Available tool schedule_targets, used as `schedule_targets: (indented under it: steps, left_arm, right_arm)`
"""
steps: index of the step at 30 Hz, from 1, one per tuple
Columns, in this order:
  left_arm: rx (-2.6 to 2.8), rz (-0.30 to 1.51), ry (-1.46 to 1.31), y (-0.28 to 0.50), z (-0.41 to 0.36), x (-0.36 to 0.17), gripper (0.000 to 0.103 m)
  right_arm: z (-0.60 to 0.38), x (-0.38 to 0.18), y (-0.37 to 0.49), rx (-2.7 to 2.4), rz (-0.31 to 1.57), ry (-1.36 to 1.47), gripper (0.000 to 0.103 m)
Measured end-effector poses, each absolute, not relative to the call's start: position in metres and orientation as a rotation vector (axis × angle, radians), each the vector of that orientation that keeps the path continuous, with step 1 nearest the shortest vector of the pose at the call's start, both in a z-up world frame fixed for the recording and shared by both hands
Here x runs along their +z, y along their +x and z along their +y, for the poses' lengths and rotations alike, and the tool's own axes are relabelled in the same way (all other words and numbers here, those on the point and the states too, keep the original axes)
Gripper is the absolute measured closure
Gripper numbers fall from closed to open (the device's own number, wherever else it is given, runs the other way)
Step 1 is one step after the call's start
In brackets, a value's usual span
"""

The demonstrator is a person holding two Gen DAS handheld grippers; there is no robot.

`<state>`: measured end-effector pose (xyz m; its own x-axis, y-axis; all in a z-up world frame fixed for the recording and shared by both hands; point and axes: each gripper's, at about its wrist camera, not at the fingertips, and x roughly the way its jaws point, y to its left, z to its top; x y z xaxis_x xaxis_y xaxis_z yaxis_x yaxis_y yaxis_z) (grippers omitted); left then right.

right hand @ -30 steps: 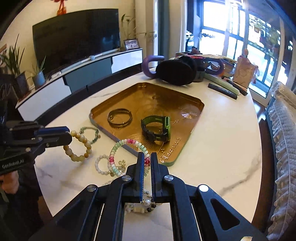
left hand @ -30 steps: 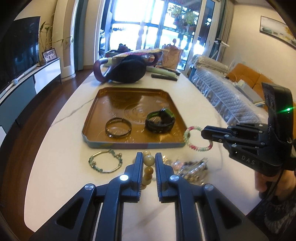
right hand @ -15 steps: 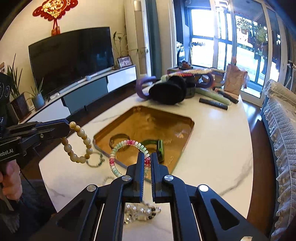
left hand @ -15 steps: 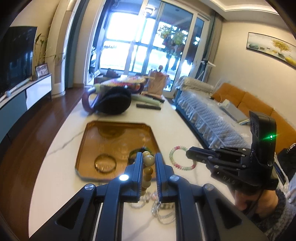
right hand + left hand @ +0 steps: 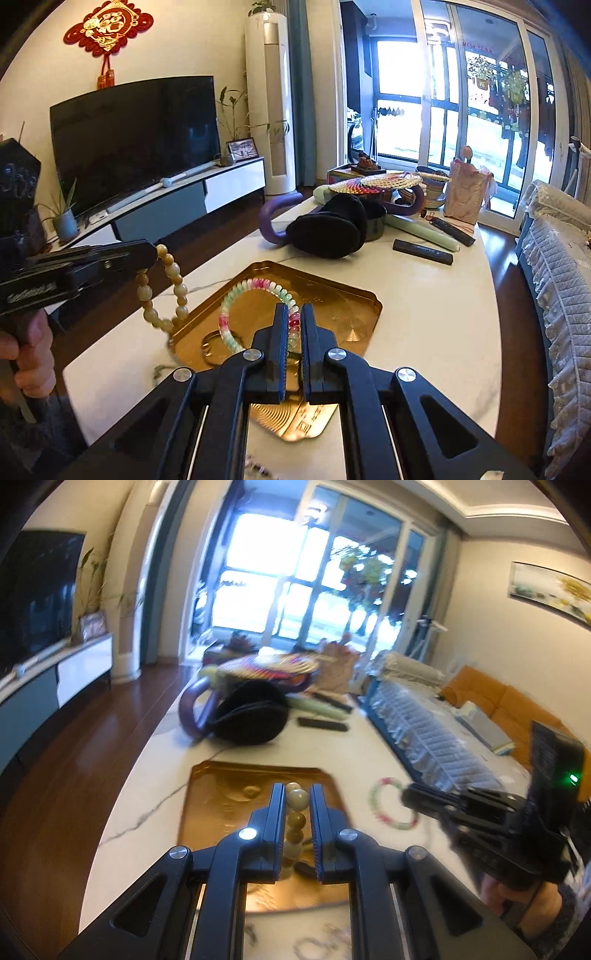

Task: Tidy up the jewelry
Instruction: 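Lower yellow bead bracelet into tray with left tool while right tool drops pastel bracelet, then grasp the white bead bracelet with left tool while right tool grasps the pearl bar pin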

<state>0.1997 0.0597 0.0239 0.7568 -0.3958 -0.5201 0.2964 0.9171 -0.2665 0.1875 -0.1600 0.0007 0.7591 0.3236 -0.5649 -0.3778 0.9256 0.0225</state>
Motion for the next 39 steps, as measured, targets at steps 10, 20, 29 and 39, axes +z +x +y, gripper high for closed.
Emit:
schedule_targets:
  steps: [10, 20, 29, 39]
  left_arm:
    - [-0.247, 0.847, -0.228, 0.286, 0.084, -0.079, 0.09]
    - [-0.163, 0.931, -0.188, 0.274, 0.085, -0.108, 0.076]
    - [-0.195, 0.781, -0.123, 0.177, 0.069, -0.072, 0.026]
    - [-0.282, 0.823, -0.067, 0.122, 0.051, -0.089, 0.026]
  right_arm:
    - [-0.183, -0.077, 0.245, 0.321, 0.758, 0.007, 0.098]
    - [-0.19, -0.102, 0.251, 0.355, 0.784, 0.018, 0.092]
    - [-0.201, -0.067, 0.208, 0.437, 0.693, 0.103, 0.035]
    - [-0.186, -0.047, 0.144, 0.462, 0.77, 0.019, 0.028]
